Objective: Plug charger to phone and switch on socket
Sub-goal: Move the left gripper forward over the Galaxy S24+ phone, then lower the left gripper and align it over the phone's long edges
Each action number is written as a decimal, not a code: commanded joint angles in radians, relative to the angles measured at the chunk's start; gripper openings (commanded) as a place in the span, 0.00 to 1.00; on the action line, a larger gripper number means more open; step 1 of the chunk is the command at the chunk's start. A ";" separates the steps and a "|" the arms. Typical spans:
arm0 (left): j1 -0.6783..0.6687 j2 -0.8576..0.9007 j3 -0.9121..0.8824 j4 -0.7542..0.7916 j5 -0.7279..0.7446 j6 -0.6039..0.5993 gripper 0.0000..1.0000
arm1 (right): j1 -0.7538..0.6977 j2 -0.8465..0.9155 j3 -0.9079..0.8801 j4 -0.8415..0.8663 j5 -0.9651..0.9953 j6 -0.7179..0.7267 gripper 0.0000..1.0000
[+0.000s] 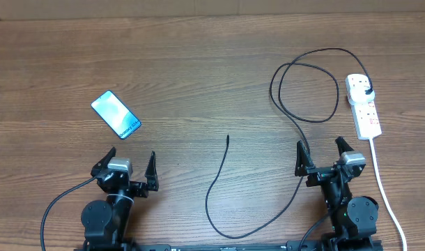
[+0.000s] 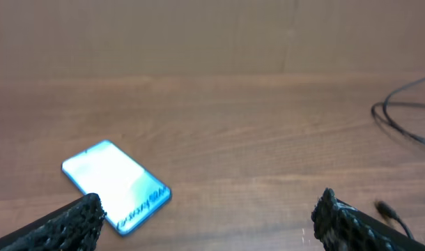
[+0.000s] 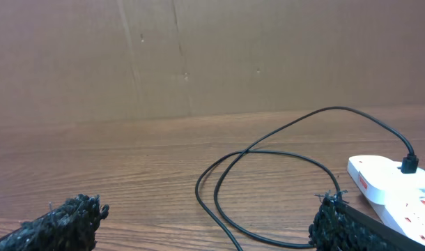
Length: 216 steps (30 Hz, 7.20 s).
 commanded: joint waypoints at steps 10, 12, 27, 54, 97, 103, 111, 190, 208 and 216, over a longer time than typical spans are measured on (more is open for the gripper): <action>0.005 0.100 0.230 -0.108 -0.050 -0.021 0.99 | 0.005 -0.009 -0.011 0.005 0.010 -0.003 1.00; 0.005 0.164 0.274 -0.119 -0.050 -0.021 1.00 | 0.005 -0.009 -0.011 0.005 0.010 -0.003 1.00; 0.003 0.739 0.737 -0.360 -0.047 -0.016 0.99 | 0.005 -0.009 -0.011 0.005 0.010 -0.004 1.00; 0.004 1.323 1.177 -0.764 -0.050 -0.074 0.99 | 0.005 -0.009 -0.011 0.005 0.010 -0.004 1.00; 0.006 1.740 1.593 -1.048 -0.216 -0.470 1.00 | 0.005 -0.009 -0.011 0.005 0.010 -0.004 1.00; 0.006 1.859 1.654 -1.070 -0.215 -0.507 1.00 | 0.005 -0.009 -0.011 0.005 0.010 -0.003 1.00; 0.003 1.931 1.653 -0.971 -0.202 -0.511 0.99 | 0.005 -0.009 -0.011 0.005 0.010 -0.004 1.00; 0.174 2.171 1.645 -0.887 -0.133 -0.528 1.00 | 0.005 -0.009 -0.011 0.005 0.010 -0.004 1.00; 0.172 2.173 1.660 -0.848 -0.145 -0.549 1.00 | 0.005 -0.009 -0.011 0.005 0.010 -0.004 1.00; 0.167 2.180 1.701 -0.851 -0.148 -0.541 1.00 | 0.005 -0.009 -0.011 0.005 0.010 -0.003 1.00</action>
